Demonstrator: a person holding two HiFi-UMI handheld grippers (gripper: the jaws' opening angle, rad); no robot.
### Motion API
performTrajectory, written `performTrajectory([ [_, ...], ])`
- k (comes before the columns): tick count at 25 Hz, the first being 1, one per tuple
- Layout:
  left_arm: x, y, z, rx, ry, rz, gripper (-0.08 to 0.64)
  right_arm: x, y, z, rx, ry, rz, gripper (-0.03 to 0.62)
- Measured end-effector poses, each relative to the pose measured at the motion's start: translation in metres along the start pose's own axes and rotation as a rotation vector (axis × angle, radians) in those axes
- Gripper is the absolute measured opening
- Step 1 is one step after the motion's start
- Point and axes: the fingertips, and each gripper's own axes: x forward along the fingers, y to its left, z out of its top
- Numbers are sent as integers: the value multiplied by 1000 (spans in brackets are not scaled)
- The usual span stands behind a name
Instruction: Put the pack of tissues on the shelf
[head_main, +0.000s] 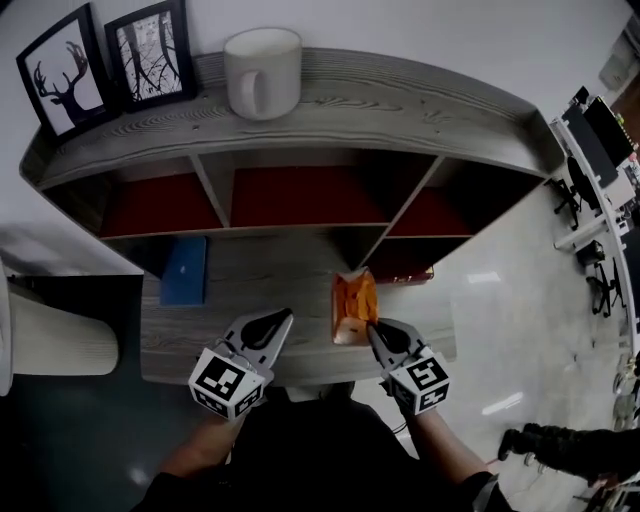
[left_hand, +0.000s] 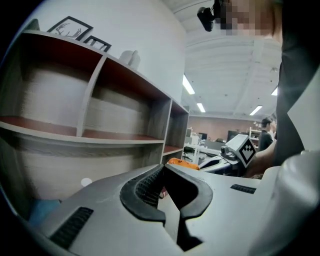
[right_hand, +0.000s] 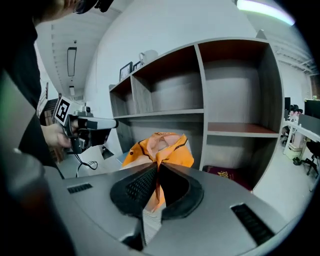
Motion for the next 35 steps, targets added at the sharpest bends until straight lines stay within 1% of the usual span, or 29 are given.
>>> performTrajectory([
  [6, 31, -30, 24, 7, -37, 54, 14, -37, -43, 21, -21, -56, 47, 25],
  [11, 59, -55, 36, 6, -55, 100, 14, -62, -90, 27, -51, -81, 73, 23],
  [16, 86, -77, 48, 2, -70, 117, 14, -79, -132, 39, -76, -106, 91, 23],
  [19, 98, -82, 53, -7, -74, 125, 14, -84, -154, 52, -97, -126, 86, 23],
  [22, 106, -83, 57, -5, -72, 126, 14, -85, -173, 66, -95, -148, 70, 23],
  [25, 112, -80, 63, -2, -73, 122, 14, -81, -195, 76, -73, -158, 33, 23],
  [32, 126, -71, 71, 7, -72, 76, 14, -67, -243, 81, 19, -157, -80, 23],
  [35, 131, -68, 72, 6, -70, 56, 14, -60, -262, 80, 73, -165, -139, 25],
])
